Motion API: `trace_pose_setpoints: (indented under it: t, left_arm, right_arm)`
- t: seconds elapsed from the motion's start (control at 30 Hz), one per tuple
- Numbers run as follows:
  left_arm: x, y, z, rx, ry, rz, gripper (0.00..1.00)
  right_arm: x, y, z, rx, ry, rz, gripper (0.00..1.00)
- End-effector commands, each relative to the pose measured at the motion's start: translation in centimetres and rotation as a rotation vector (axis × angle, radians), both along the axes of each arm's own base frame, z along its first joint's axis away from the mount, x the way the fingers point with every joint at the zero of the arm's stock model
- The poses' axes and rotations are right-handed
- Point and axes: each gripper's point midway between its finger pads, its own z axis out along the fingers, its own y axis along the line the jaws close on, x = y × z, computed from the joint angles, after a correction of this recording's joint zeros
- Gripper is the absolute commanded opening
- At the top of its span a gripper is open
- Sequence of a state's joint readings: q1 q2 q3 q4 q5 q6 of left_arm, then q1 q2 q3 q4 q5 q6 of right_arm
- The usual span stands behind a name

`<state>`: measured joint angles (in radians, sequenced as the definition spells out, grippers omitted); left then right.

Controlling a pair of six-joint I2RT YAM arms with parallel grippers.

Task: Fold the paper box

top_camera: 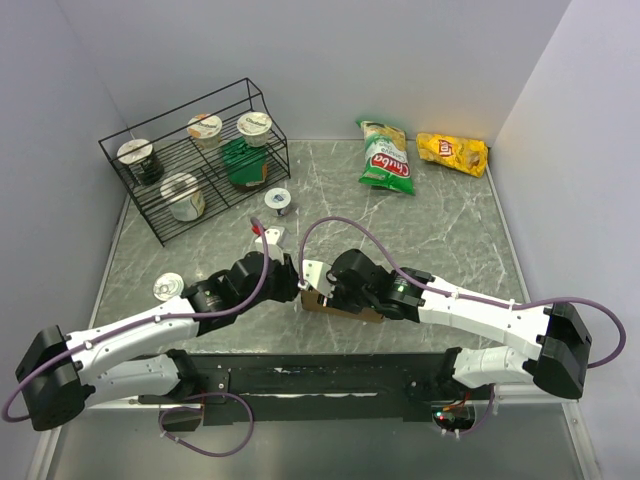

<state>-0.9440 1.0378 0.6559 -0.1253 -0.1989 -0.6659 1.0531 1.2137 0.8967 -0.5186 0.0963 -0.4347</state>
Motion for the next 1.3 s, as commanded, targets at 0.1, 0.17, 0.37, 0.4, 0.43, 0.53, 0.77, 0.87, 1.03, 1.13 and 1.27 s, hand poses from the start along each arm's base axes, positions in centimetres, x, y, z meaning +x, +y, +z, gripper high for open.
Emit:
trace_pose_setpoints:
  t: [0.1,0.17,0.37,0.4,0.43,0.53,0.77,0.87,1.03,1.13,1.27]
  left_arm:
    - [0.5,-0.1,3.1,-0.062,-0.057,0.008,0.30]
    - [0.5,0.0,3.4,-0.072,-0.066,0.010,0.29]
    - [0.3,-0.4,2.8,-0.054,-0.046,-0.009,0.22]
    - [0.2,-0.4,2.6,-0.053,-0.041,-0.016,0.22]
    - [0.2,-0.4,2.5,-0.048,-0.038,-0.016,0.22]
    - [0.2,-0.5,2.2,-0.037,-0.032,-0.019,0.22]
    - [0.2,-0.7,1.9,-0.028,-0.029,-0.025,0.18]
    - [0.3,-0.7,1.9,-0.031,-0.035,-0.025,0.13]
    - [0.5,-0.6,1.9,-0.017,-0.041,-0.022,0.04]
    - [0.4,-0.5,1.5,-0.008,-0.037,-0.025,0.01]
    - [0.4,0.0,0.5,0.033,-0.017,-0.011,0.01]
  right_arm:
    - [-0.4,-0.1,-0.6,-0.019,0.034,-0.007,0.39]
    - [-0.3,-0.1,-0.5,-0.018,0.032,-0.010,0.39]
    - [-0.3,0.0,-0.5,-0.017,0.034,-0.006,0.39]
    - [-0.3,0.0,-0.5,-0.018,0.035,-0.008,0.39]
    - [-0.4,0.0,-0.5,-0.017,0.035,-0.007,0.39]
    - [-0.3,-0.1,-0.5,-0.018,0.033,-0.009,0.39]
    - [-0.3,-0.1,-0.4,-0.016,0.030,-0.010,0.39]
    - [-0.4,-0.1,-0.5,-0.017,0.034,-0.008,0.39]
    - [-0.4,-0.1,-0.6,-0.021,0.039,-0.008,0.38]
    - [-0.4,0.0,-0.6,-0.018,0.038,-0.007,0.38]
    - [-0.4,0.0,-0.5,-0.018,0.038,-0.007,0.38]
